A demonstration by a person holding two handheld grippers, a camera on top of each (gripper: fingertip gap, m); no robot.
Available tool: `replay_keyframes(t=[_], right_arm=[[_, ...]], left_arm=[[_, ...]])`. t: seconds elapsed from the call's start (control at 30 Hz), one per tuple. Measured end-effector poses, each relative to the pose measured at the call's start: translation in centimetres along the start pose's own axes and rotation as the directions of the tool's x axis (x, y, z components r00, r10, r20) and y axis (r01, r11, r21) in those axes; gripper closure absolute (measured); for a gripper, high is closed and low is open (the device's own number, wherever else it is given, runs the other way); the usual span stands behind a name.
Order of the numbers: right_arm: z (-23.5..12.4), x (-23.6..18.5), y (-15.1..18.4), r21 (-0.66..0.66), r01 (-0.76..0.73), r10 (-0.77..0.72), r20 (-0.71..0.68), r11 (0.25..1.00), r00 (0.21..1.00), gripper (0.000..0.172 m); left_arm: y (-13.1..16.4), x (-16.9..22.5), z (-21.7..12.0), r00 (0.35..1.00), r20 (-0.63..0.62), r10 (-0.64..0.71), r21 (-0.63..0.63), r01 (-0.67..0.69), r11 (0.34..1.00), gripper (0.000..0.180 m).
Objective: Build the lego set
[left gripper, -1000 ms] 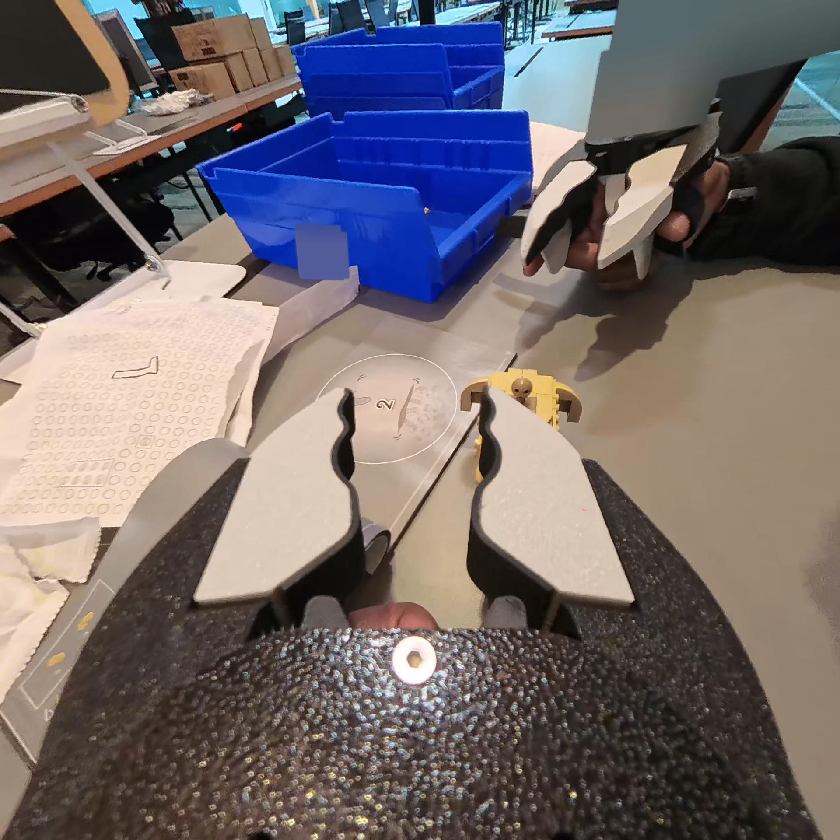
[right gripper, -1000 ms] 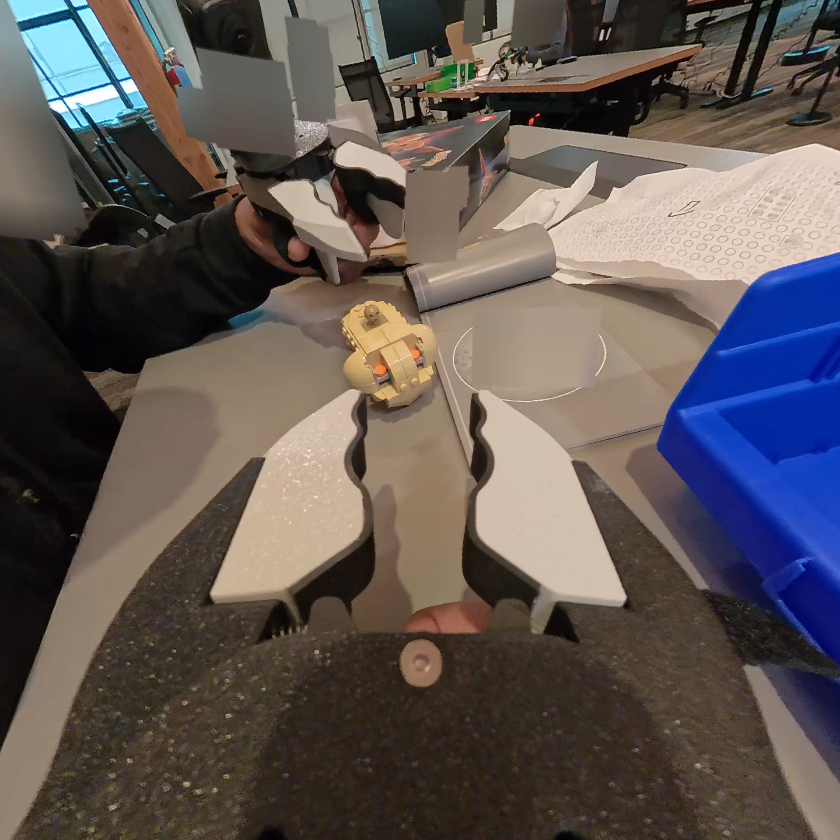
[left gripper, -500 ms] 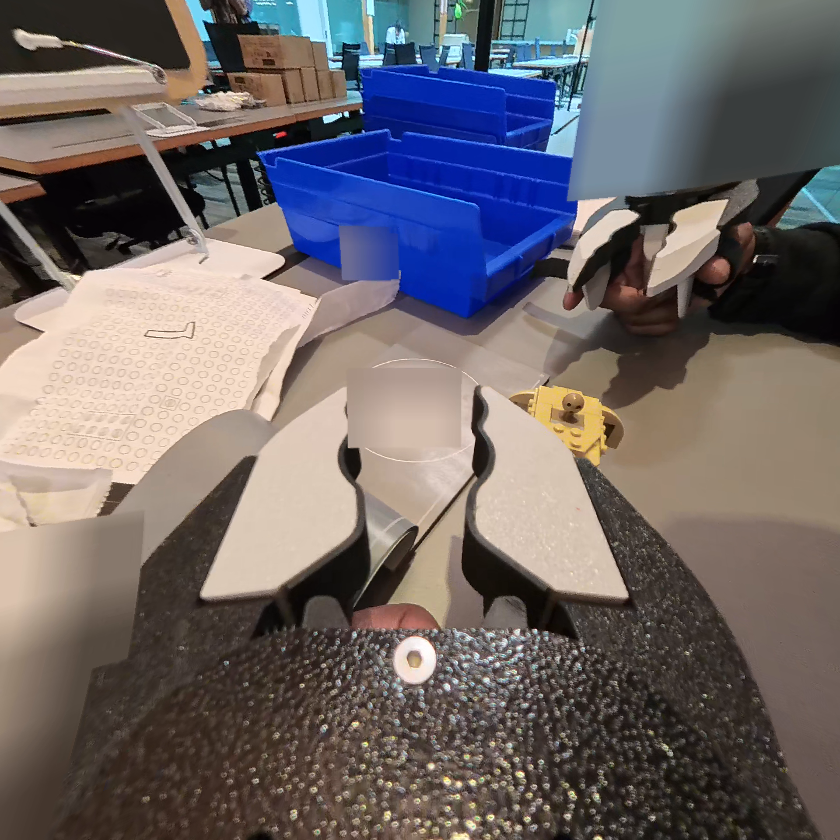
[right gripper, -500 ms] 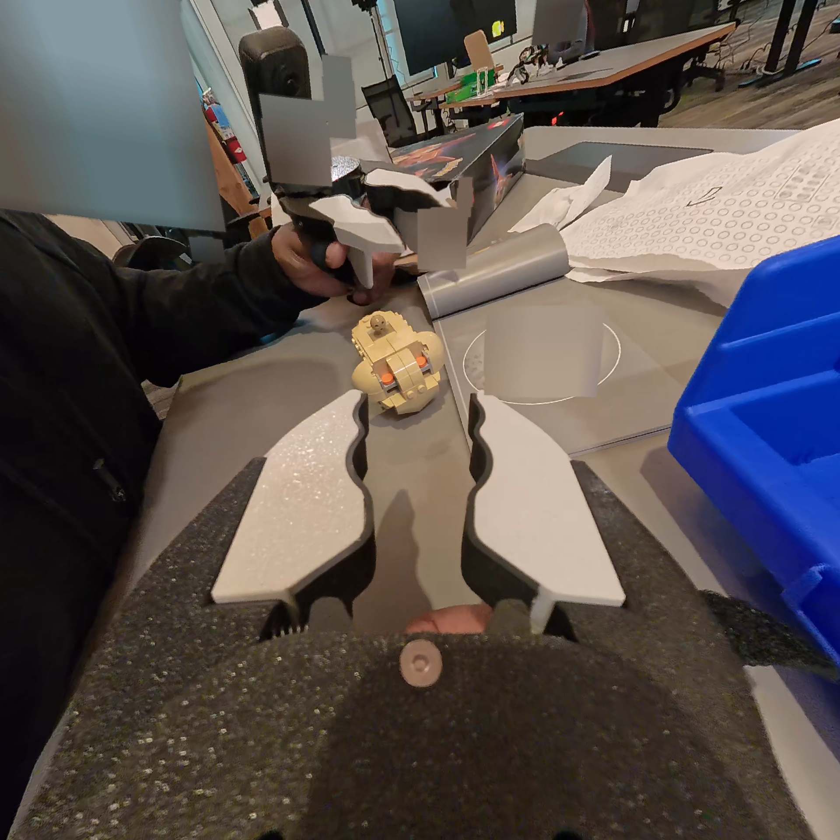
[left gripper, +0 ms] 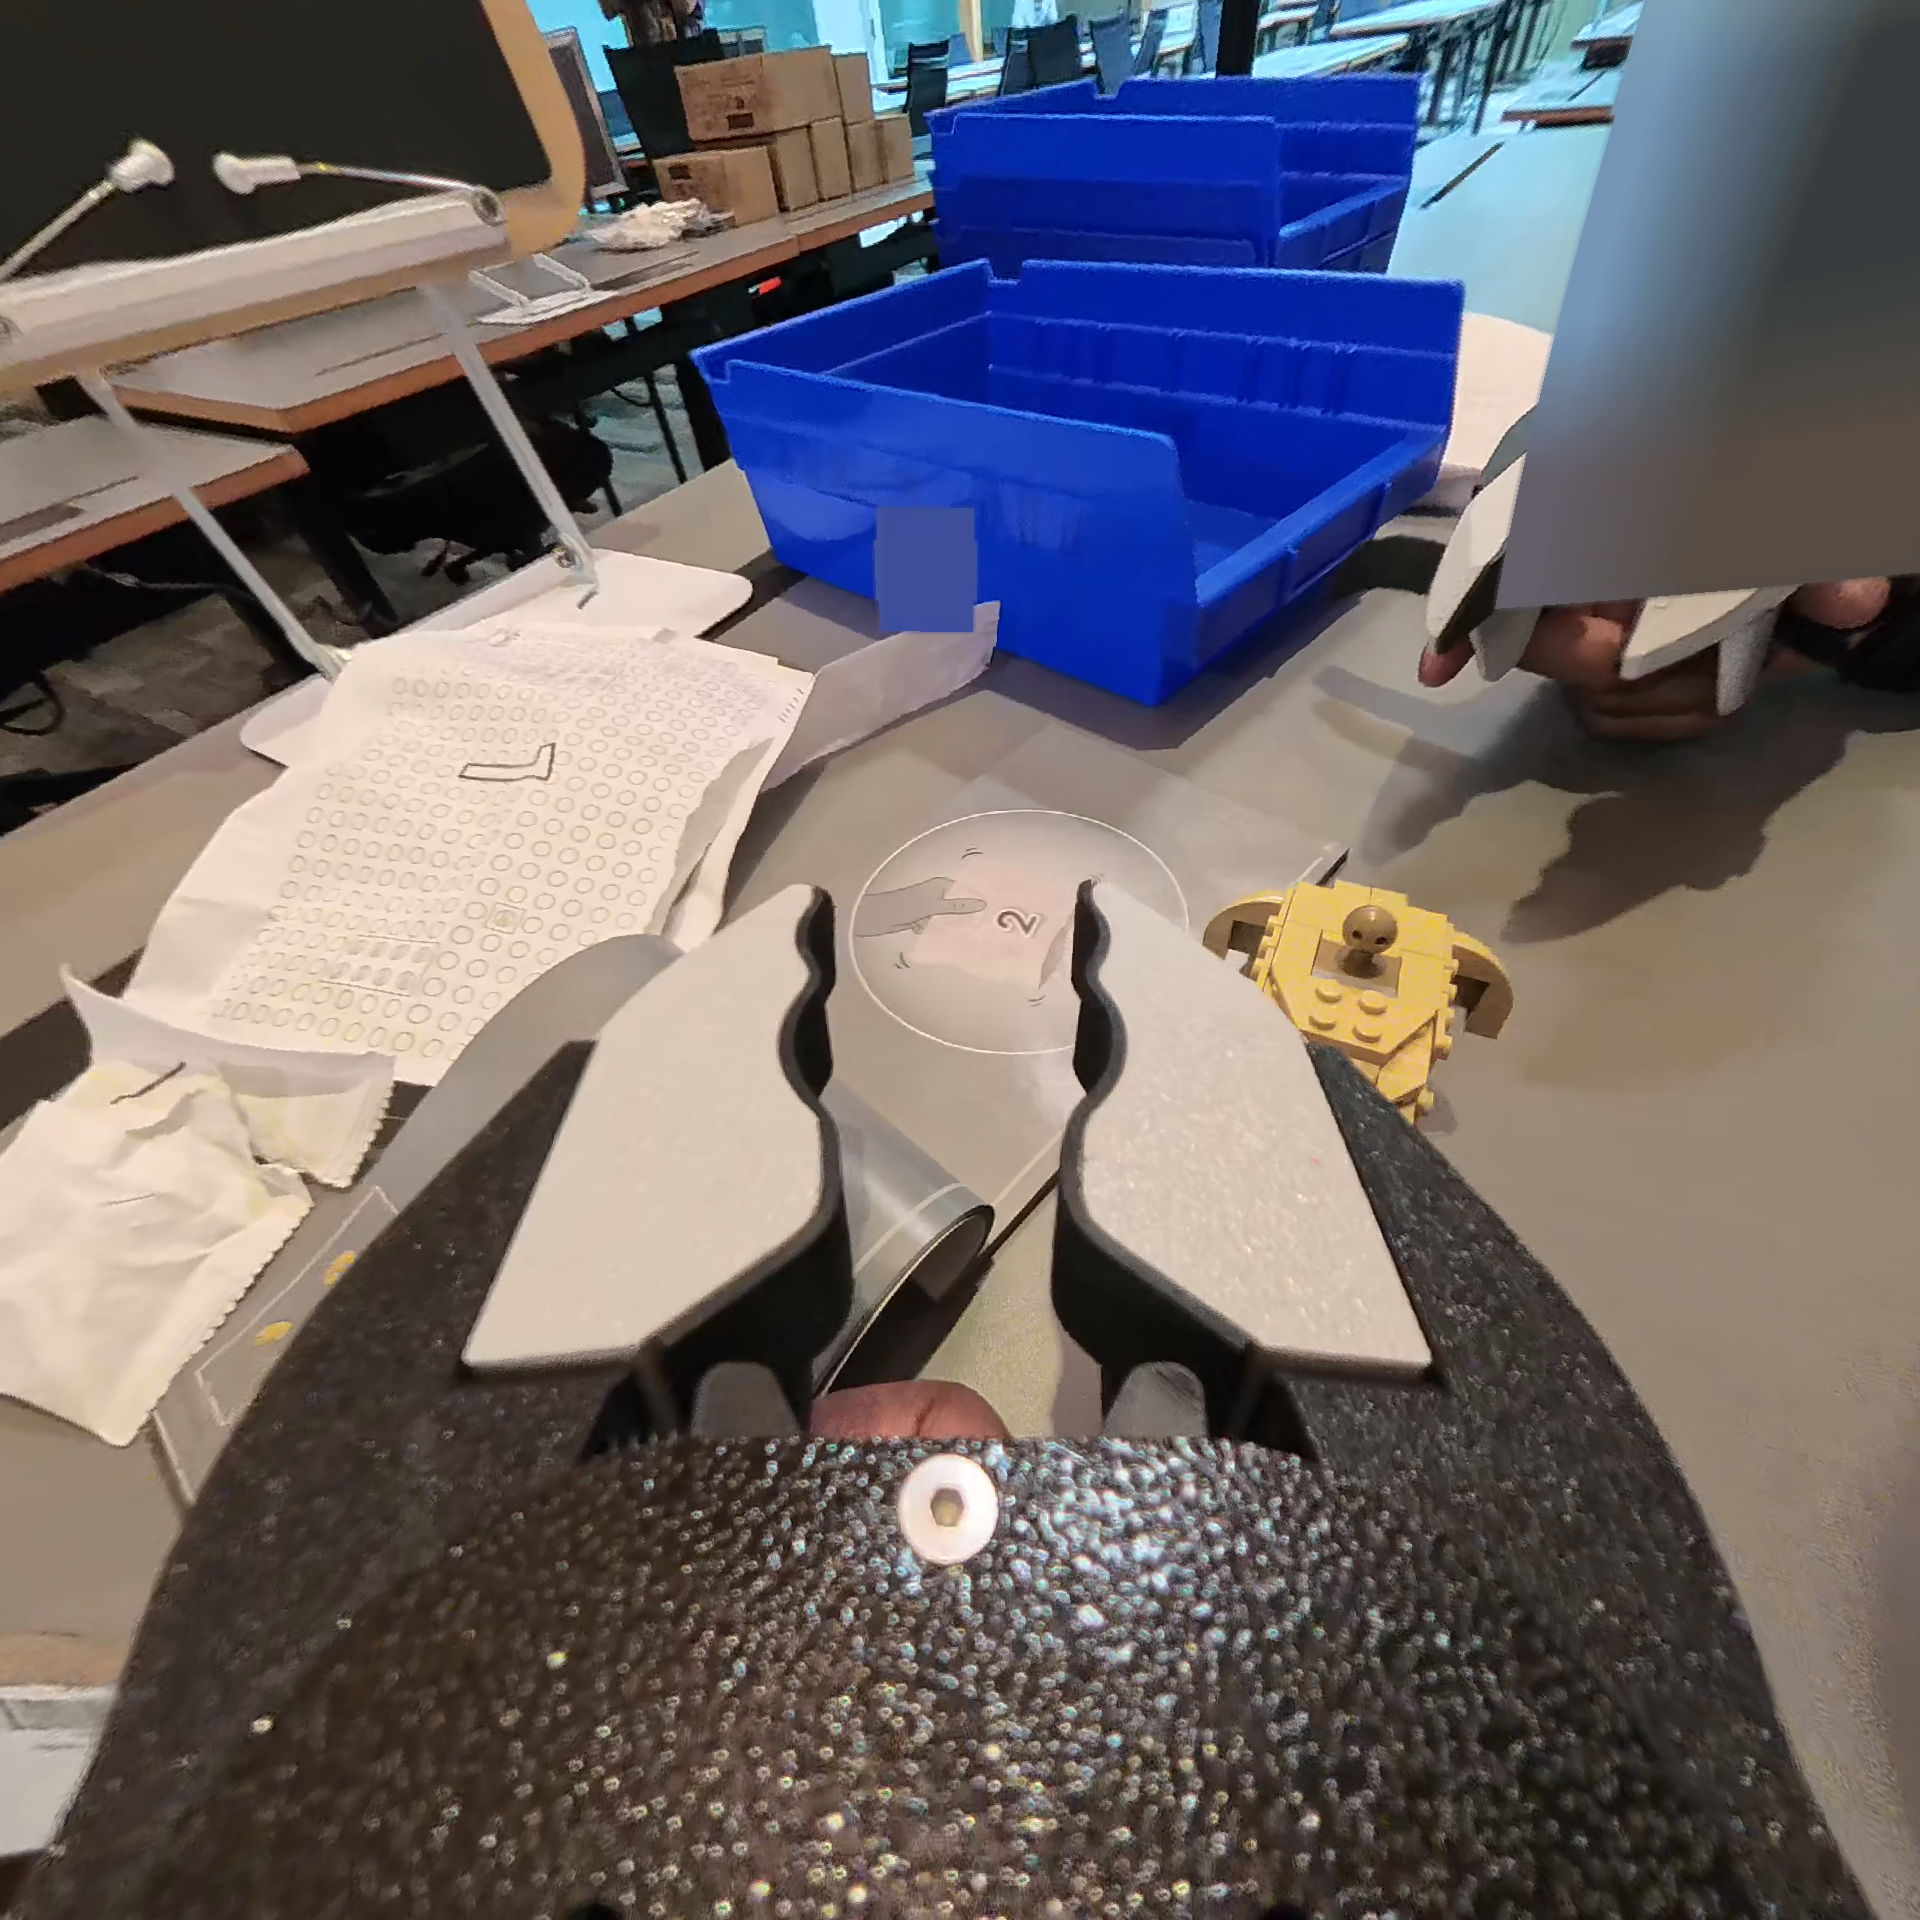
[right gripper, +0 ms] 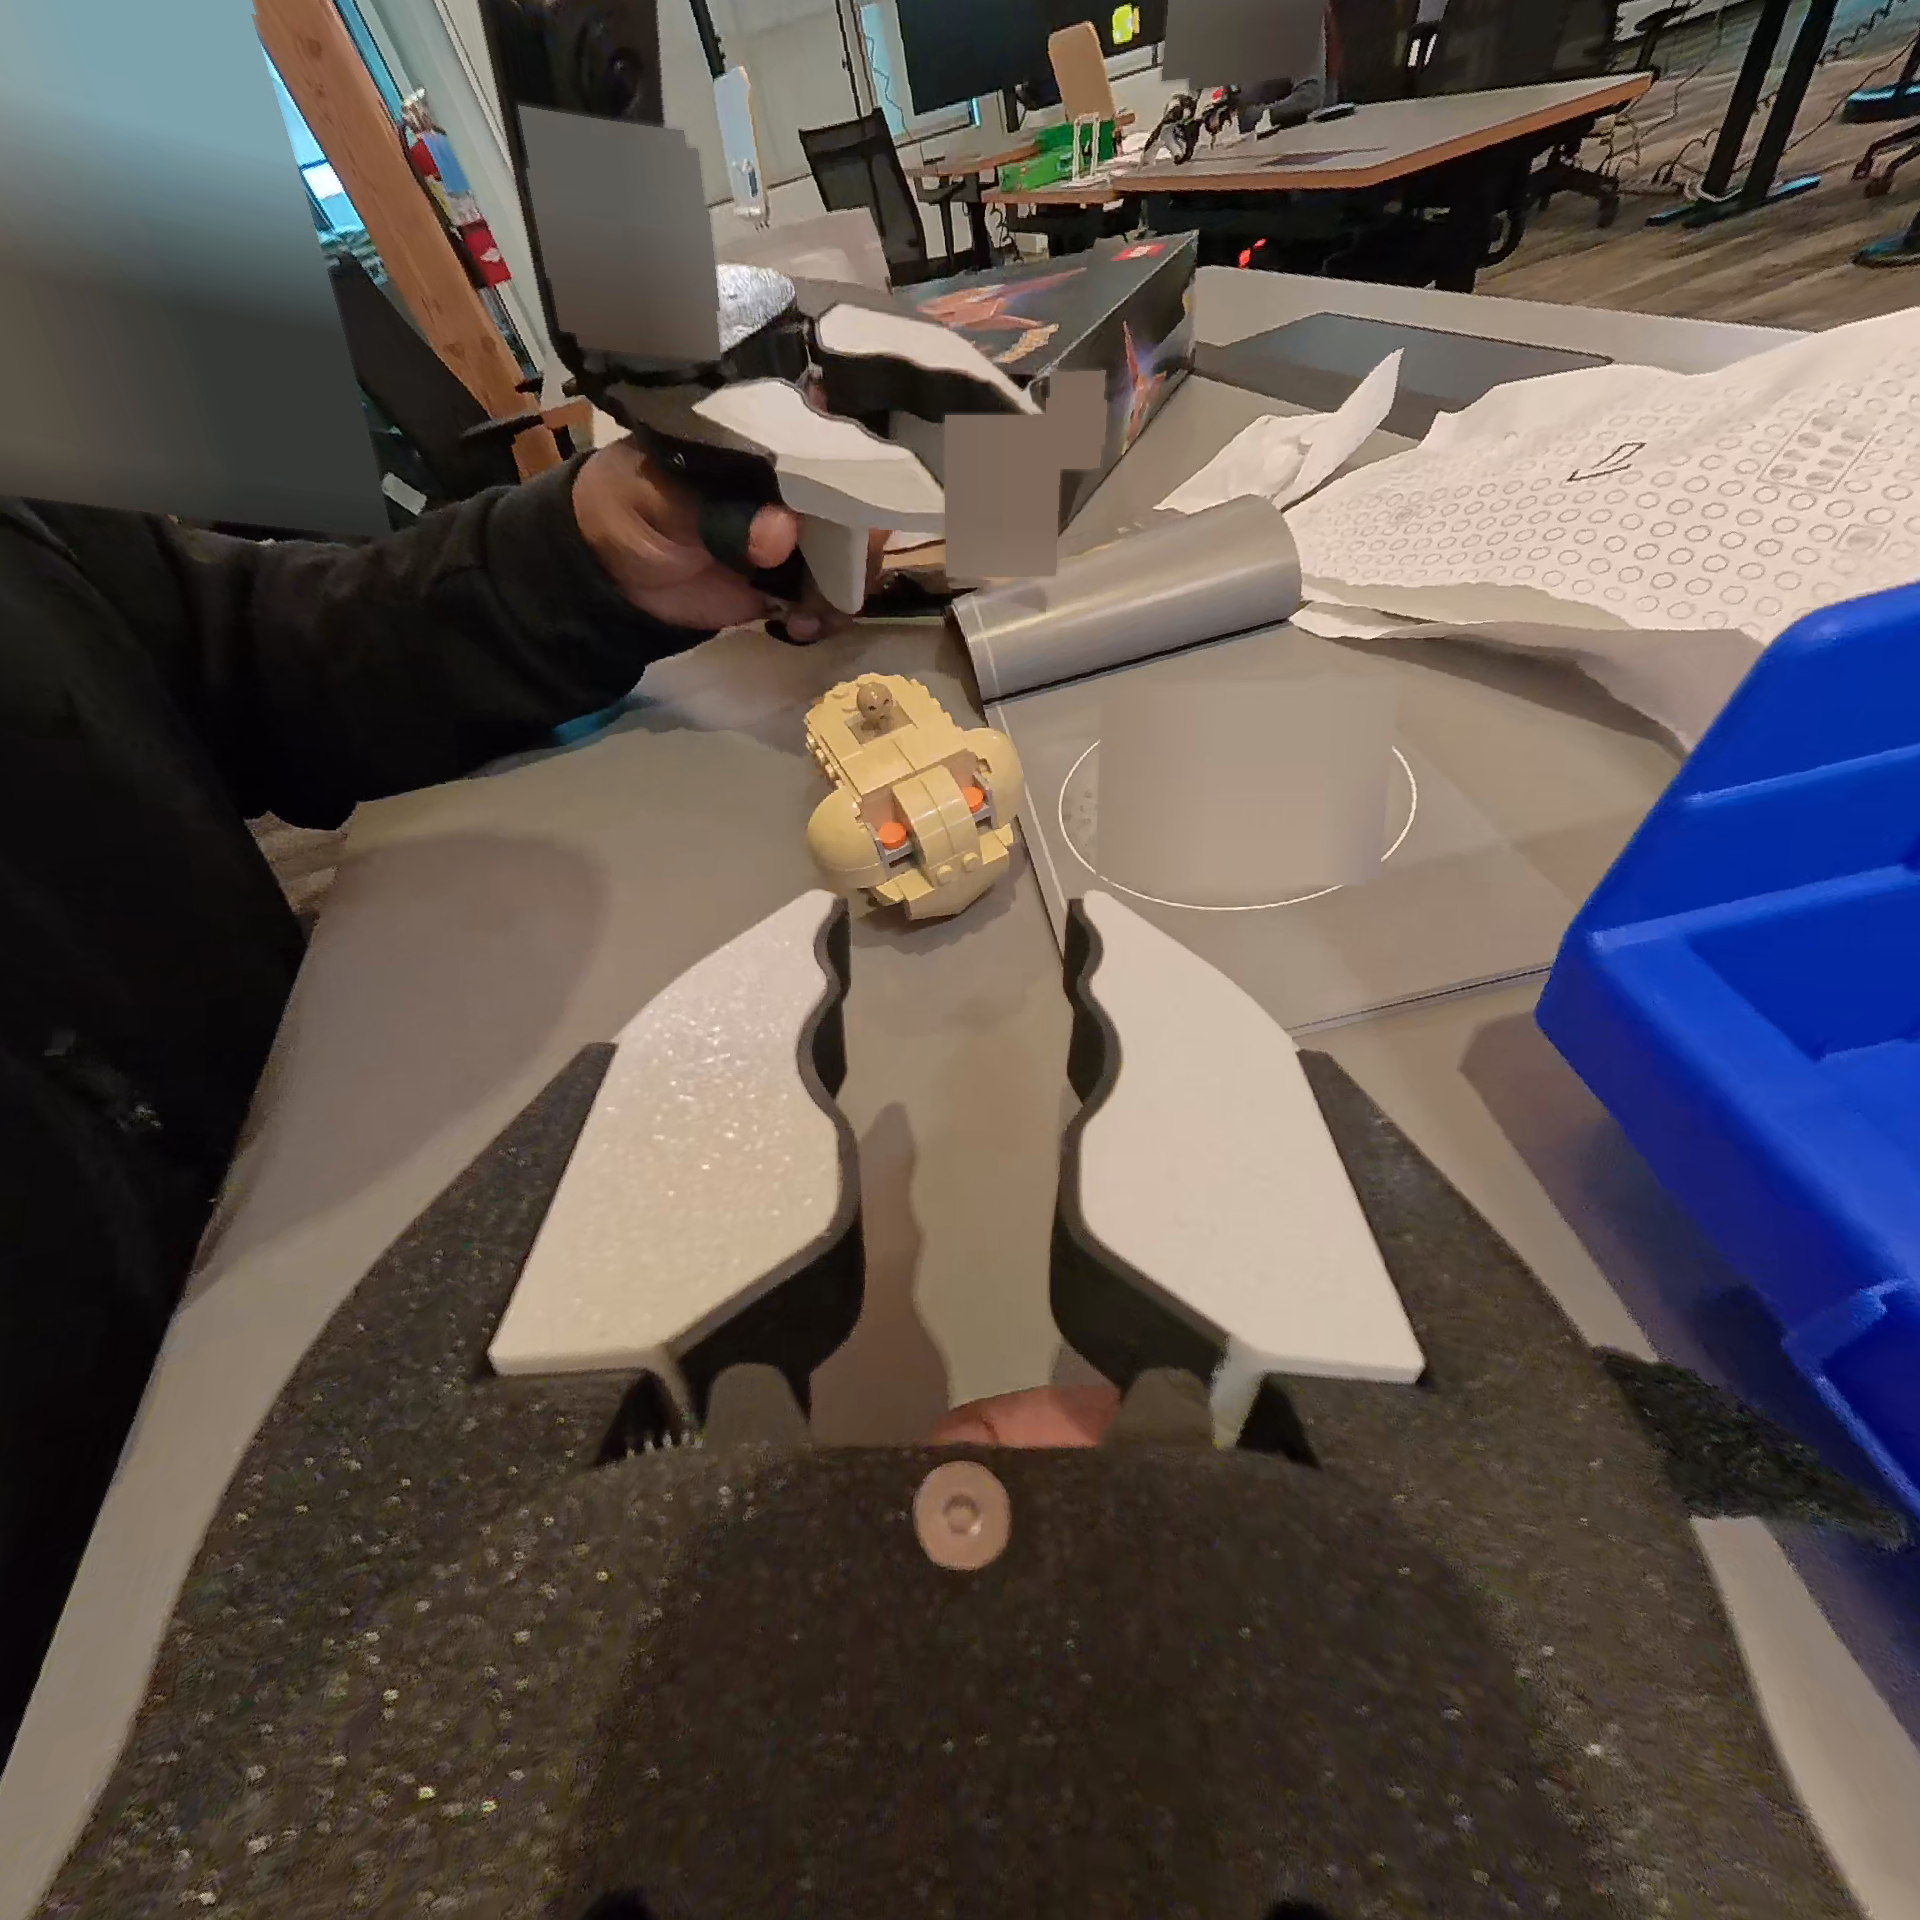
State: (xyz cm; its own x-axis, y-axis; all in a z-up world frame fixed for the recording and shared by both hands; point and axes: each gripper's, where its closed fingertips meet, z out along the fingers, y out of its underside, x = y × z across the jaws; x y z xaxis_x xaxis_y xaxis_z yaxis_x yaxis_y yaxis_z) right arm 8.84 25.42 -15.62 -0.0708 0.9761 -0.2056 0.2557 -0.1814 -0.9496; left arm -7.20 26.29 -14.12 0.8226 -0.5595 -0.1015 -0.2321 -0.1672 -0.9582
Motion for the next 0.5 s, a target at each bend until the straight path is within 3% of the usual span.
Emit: replay_keyframes(t=[0.5], right_arm=[[0.1,1.6,0.0,-0.003,0.003,-0.003,-0.137,1.0,0.991,0.135]], left_arm=[[-1.2,1.3,-0.3,0.982,0.095,0.161,-0.033,-0.158,0.987,0.145]])
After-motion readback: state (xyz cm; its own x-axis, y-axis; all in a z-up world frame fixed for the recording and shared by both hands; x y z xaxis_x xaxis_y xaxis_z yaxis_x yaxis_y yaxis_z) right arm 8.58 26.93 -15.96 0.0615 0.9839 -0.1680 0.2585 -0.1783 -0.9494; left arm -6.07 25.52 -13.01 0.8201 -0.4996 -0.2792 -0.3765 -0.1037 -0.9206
